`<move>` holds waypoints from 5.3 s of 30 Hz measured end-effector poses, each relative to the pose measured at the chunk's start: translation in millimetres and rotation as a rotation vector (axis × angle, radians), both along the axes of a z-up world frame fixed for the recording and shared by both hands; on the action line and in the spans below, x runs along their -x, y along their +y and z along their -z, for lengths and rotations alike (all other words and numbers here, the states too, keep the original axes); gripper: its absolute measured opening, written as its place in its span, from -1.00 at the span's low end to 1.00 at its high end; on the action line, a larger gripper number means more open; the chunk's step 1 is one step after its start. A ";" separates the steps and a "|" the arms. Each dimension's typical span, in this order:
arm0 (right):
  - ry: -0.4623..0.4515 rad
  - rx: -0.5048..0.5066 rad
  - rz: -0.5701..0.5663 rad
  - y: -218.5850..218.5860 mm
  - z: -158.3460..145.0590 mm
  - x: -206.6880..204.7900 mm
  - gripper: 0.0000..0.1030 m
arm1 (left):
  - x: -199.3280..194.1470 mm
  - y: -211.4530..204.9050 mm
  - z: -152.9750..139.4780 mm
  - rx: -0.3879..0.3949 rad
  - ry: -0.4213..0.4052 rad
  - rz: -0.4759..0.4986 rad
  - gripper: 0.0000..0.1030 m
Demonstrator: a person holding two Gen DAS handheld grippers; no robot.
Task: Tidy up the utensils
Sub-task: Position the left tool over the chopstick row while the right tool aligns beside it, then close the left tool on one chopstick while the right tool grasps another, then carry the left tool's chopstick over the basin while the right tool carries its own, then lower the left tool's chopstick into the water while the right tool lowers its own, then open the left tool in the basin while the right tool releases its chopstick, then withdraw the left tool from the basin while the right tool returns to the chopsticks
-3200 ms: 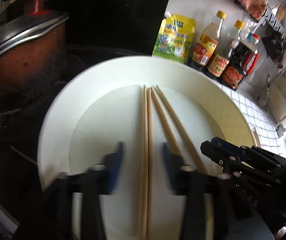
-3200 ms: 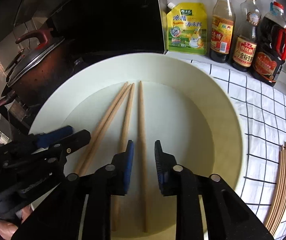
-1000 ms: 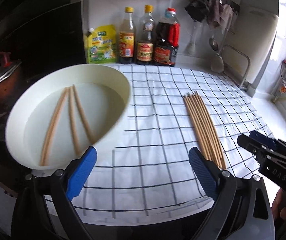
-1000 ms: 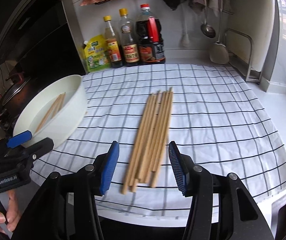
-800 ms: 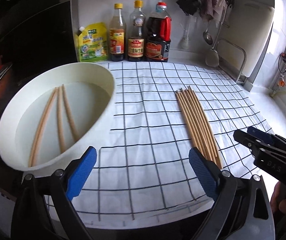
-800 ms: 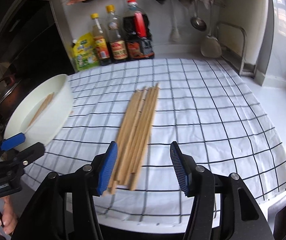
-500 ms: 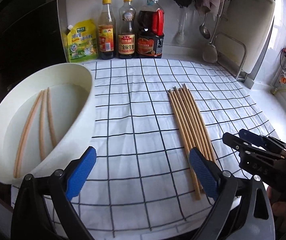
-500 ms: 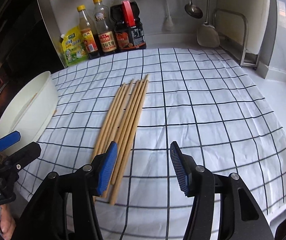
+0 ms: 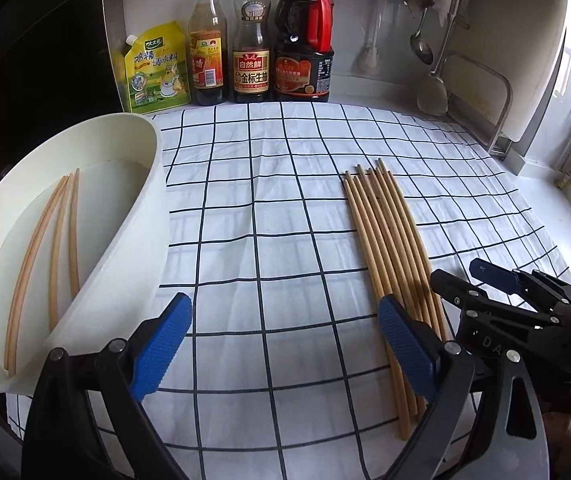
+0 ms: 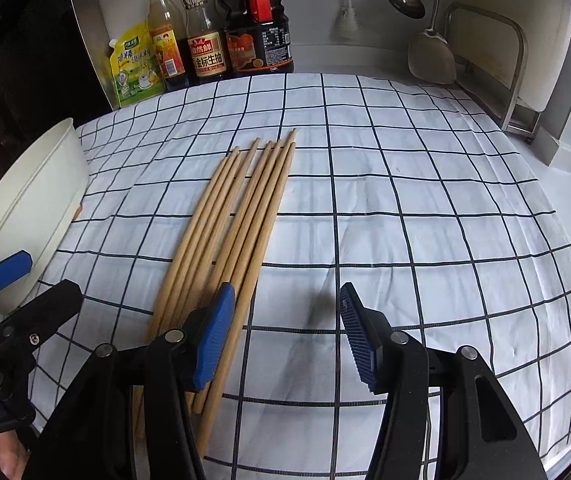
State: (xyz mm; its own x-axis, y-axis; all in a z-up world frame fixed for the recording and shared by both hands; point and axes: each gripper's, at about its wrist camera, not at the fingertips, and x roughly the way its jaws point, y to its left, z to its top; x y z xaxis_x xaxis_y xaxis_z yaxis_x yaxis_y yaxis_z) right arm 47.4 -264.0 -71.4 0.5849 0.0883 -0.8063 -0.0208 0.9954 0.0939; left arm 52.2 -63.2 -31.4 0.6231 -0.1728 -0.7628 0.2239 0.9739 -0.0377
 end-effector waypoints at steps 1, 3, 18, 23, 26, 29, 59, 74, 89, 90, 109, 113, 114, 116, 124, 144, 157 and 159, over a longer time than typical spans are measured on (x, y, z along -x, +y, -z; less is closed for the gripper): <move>0.004 0.010 -0.005 0.9 1.0 -0.7 0.02 | -1.2 0.2 1.1 0.002 0.002 -0.003 0.79; 0.003 0.016 -0.012 1.9 1.6 -1.6 0.02 | -3.6 0.1 3.3 0.005 0.006 -0.008 0.79; 0.033 0.053 -0.048 0.3 2.6 -0.7 0.02 | -6.8 -11.0 9.9 -0.015 0.023 -0.003 0.79; 0.028 0.051 -0.022 -10.3 2.5 1.0 0.02 | -9.6 -14.7 14.4 -0.017 0.042 0.000 0.79; 0.024 0.063 -0.002 -17.1 3.2 3.3 0.02 | -11.7 -19.6 17.2 -0.023 0.055 0.006 0.79; 0.019 0.055 0.008 -24.0 3.6 5.5 0.02 | -14.1 -24.6 19.7 -0.029 0.062 0.009 0.79; -0.040 0.097 -0.037 -21.5 7.1 4.6 -0.14 | -34.4 -42.9 34.9 -0.071 0.126 -0.006 0.51; -0.053 -0.031 -0.036 -29.9 0.2 7.3 -0.88 | -20.4 -43.2 23.3 0.035 0.155 0.087 -0.86; -0.249 -0.177 -0.061 25.0 -87.3 26.7 -0.88 | 4.6 50.1 -66.6 0.157 -0.015 0.086 -0.86; -0.257 -0.182 -0.077 36.8 -92.5 25.0 -0.88 | 3.7 58.1 -68.7 0.155 -0.024 0.077 -0.86; -0.137 -0.143 -0.387 260.1 -91.5 -41.3 -0.88 | -30.2 239.3 -46.6 0.179 -0.014 -0.167 -0.86; -0.078 -0.111 -0.403 283.3 -74.6 -53.9 -0.88 | -39.0 247.4 -34.2 0.182 0.012 -0.178 -0.86; -0.062 -0.109 -0.405 286.7 -69.8 -56.8 -0.88 | -40.7 249.6 -31.1 0.185 0.018 -0.182 -0.86; -0.040 -0.104 -0.403 288.1 -62.6 -62.3 -0.88 | -43.7 251.3 -26.8 0.189 0.027 -0.187 -0.86; -0.017 -0.082 -0.393 289.8 -53.5 -68.5 -0.88 | -53.0 249.9 -18.4 0.179 0.046 -0.188 -0.85; -0.110 -0.117 -0.358 247.2 -74.8 -28.2 -0.45 | -14.7 242.7 -39.5 0.171 -0.036 -0.232 0.23; -0.163 -0.135 -0.243 170.3 -86.0 26.7 -0.41 | 14.2 192.2 -43.2 0.200 -0.030 -0.137 0.23; -0.166 -0.130 -0.220 156.7 -85.8 33.7 -0.40 | 17.9 179.9 -43.5 0.202 -0.027 -0.115 0.23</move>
State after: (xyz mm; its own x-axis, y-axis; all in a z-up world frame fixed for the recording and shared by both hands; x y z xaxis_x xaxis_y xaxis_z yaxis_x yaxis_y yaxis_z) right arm 13.7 -107.2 14.5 0.6627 0.3237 -0.6753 -0.2605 0.9451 0.1973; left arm 34.3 116.7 12.1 0.6671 -0.2472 -0.7028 0.1155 0.9663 -0.2302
